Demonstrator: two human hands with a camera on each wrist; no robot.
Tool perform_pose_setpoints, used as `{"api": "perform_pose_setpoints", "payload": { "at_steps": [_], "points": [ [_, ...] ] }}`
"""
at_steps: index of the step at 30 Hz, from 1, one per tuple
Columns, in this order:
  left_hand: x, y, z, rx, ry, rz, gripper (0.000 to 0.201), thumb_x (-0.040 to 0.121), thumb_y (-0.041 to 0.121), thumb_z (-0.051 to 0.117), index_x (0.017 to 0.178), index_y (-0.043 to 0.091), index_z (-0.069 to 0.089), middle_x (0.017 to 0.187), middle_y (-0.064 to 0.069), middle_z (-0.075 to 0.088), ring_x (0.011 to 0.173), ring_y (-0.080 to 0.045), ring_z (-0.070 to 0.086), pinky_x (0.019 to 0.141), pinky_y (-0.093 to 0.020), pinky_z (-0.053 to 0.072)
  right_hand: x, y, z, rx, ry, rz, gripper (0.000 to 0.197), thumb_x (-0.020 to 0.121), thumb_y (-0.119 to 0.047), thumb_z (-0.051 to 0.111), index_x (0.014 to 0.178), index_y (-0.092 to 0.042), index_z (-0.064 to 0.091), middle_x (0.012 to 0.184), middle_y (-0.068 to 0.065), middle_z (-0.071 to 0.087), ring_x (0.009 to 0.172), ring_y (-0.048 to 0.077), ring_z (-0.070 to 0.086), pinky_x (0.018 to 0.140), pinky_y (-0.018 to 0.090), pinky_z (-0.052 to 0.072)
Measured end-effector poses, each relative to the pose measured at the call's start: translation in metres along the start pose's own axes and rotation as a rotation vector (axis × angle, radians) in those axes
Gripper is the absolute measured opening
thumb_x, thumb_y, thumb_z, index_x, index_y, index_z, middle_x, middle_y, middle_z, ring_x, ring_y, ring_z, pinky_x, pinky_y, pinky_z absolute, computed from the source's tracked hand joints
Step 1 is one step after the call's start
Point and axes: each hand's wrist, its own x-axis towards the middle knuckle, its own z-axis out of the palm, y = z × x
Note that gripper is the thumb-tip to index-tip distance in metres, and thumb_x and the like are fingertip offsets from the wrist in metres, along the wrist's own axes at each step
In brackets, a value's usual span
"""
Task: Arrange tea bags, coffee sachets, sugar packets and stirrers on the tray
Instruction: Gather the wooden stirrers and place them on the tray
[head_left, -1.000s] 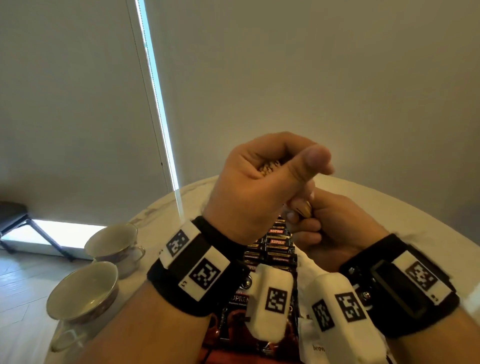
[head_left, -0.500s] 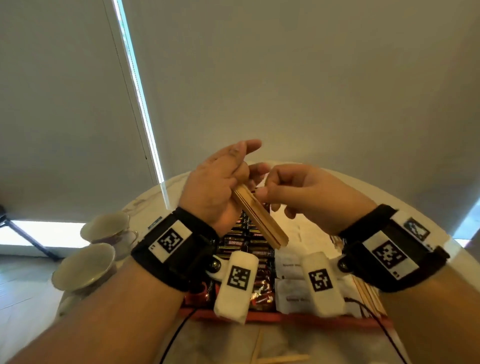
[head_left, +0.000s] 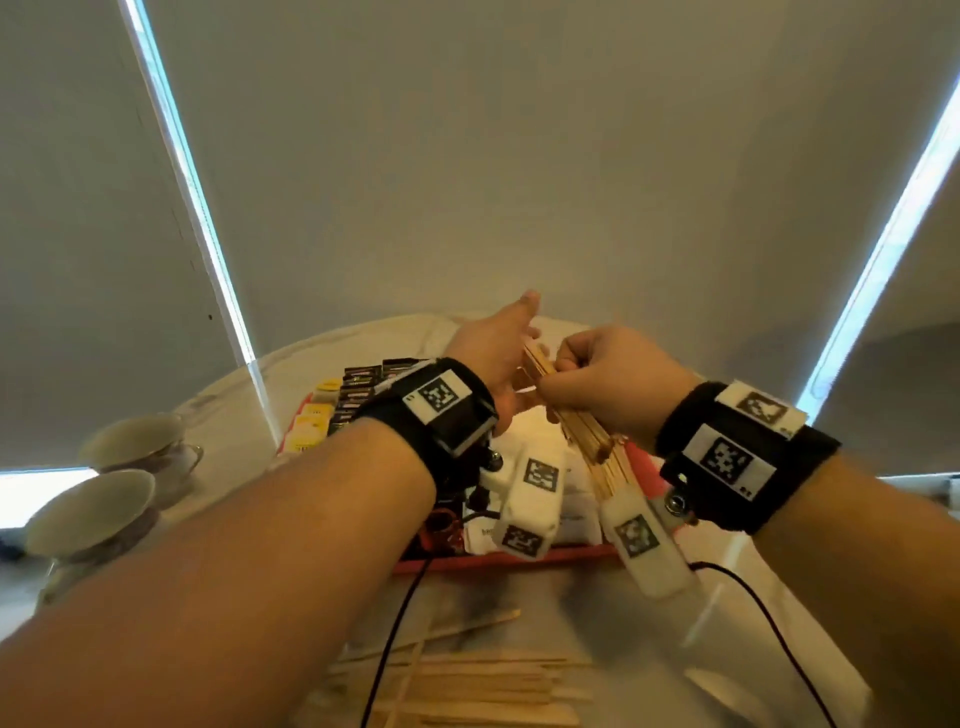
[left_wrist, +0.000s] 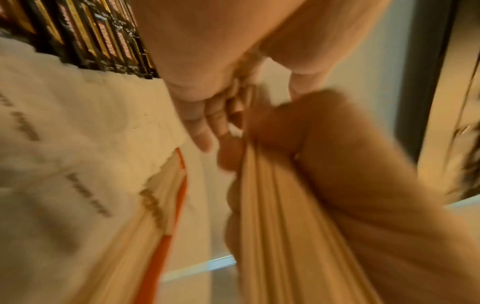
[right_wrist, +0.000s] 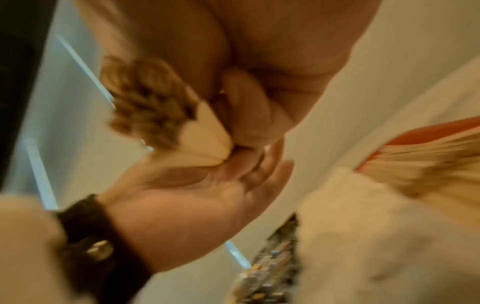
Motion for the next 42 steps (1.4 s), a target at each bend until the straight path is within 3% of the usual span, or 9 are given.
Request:
{"api": "perform_pose_setpoints", "payload": {
  "at_steps": [3, 6, 9, 14, 18, 20, 23, 30, 42],
  "points": [
    [-0.001, -0.017, 0.01, 0.264, -0.017, -0.108, 0.034, 0.102, 0.044, 0.063, 0.116, 0.013, 0.062, 0.118, -0.012, 0.067, 0.1, -0.028, 0.07, 0.094, -0.048, 0.06, 0.002, 0.036, -0.008, -0.224, 0.027, 0.219, 0.024, 0.081, -0.034, 0.079, 0.072, -0.019, 0.061, 0.061, -0.004, 0.066, 0.054, 0.008, 0.062, 0.055, 0.029, 0.055],
    [-0.001, -0.031, 0.014, 0.516, -0.038, -0.13, 0.01, 0.103, 0.022, 0.064, 0.107, 0.012, 0.066, 0.123, -0.014, 0.064, 0.092, -0.026, 0.067, 0.091, -0.043, 0.059, 0.005, 0.059, -0.01, -0.32, 0.01, 0.305, 0.026, 0.083, -0.04, 0.079, 0.076, -0.02, 0.062, 0.071, -0.001, 0.068, 0.066, 0.014, 0.065, 0.066, 0.034, 0.06],
    [0.003, -0.036, 0.018, 0.75, -0.07, -0.111, 0.022, 0.102, 0.01, 0.063, 0.124, 0.006, 0.067, 0.116, -0.012, 0.069, 0.084, -0.021, 0.069, 0.085, -0.039, 0.061, 0.008, 0.065, -0.007, -0.403, -0.007, 0.299, 0.022, 0.086, -0.038, 0.077, 0.081, -0.025, 0.06, 0.075, -0.003, 0.065, 0.066, 0.009, 0.062, 0.054, 0.022, 0.046],
    [0.001, -0.04, 0.022, 1.123, -0.175, -0.025, 0.029, 0.099, 0.012, 0.069, 0.128, 0.017, 0.07, 0.11, -0.005, 0.072, 0.096, -0.02, 0.073, 0.091, -0.037, 0.063, 0.014, 0.069, 0.001, -0.519, -0.121, 0.364, 0.034, 0.082, -0.046, 0.078, 0.103, -0.019, 0.072, 0.088, -0.001, 0.071, 0.08, 0.013, 0.068, 0.067, 0.025, 0.055],
    [0.003, -0.046, 0.025, 1.309, -0.221, 0.024, 0.042, 0.094, 0.015, 0.076, 0.134, 0.021, 0.069, 0.108, -0.003, 0.07, 0.096, -0.02, 0.07, 0.078, -0.029, 0.058, 0.011, 0.071, -0.007, -0.539, -0.134, 0.344, 0.034, 0.086, -0.051, 0.074, 0.1, -0.02, 0.071, 0.089, 0.0, 0.072, 0.083, 0.015, 0.07, 0.077, 0.029, 0.061],
    [0.005, -0.048, 0.025, 1.369, -0.224, 0.051, 0.049, 0.089, 0.019, 0.081, 0.136, 0.023, 0.067, 0.124, -0.001, 0.069, 0.101, -0.018, 0.068, 0.071, -0.023, 0.054, 0.009, 0.073, -0.011, -0.505, -0.134, 0.354, 0.031, 0.085, -0.049, 0.075, 0.096, -0.02, 0.07, 0.089, 0.001, 0.072, 0.082, 0.015, 0.071, 0.08, 0.032, 0.062],
    [0.008, -0.05, 0.027, 1.444, -0.214, 0.105, 0.06, 0.084, 0.027, 0.086, 0.14, 0.025, 0.064, 0.135, 0.002, 0.065, 0.112, -0.016, 0.062, 0.081, -0.026, 0.052, 0.006, 0.077, -0.014, -0.468, -0.137, 0.371, 0.028, 0.084, -0.046, 0.077, 0.094, -0.02, 0.069, 0.088, 0.001, 0.073, 0.081, 0.016, 0.072, 0.077, 0.032, 0.063],
    [0.012, -0.06, 0.029, 1.554, -0.226, 0.152, 0.067, 0.079, 0.041, 0.09, 0.139, 0.024, 0.065, 0.129, 0.002, 0.069, 0.111, -0.016, 0.065, 0.077, -0.026, 0.05, 0.0, 0.086, -0.019, -0.323, -0.091, 0.432, 0.015, 0.086, -0.028, 0.076, 0.095, -0.019, 0.068, 0.081, 0.002, 0.076, 0.072, 0.017, 0.076, 0.073, 0.037, 0.065],
    [0.015, -0.065, 0.032, 1.574, -0.257, 0.166, 0.07, 0.075, 0.046, 0.088, 0.136, 0.027, 0.059, 0.116, 0.005, 0.065, 0.103, -0.015, 0.063, 0.086, -0.033, 0.059, -0.013, 0.082, -0.023, -0.236, -0.151, 0.444, 0.028, 0.083, -0.025, 0.082, 0.106, -0.024, 0.066, 0.085, 0.003, 0.075, 0.072, 0.014, 0.074, 0.067, 0.028, 0.064]
  ]
}}
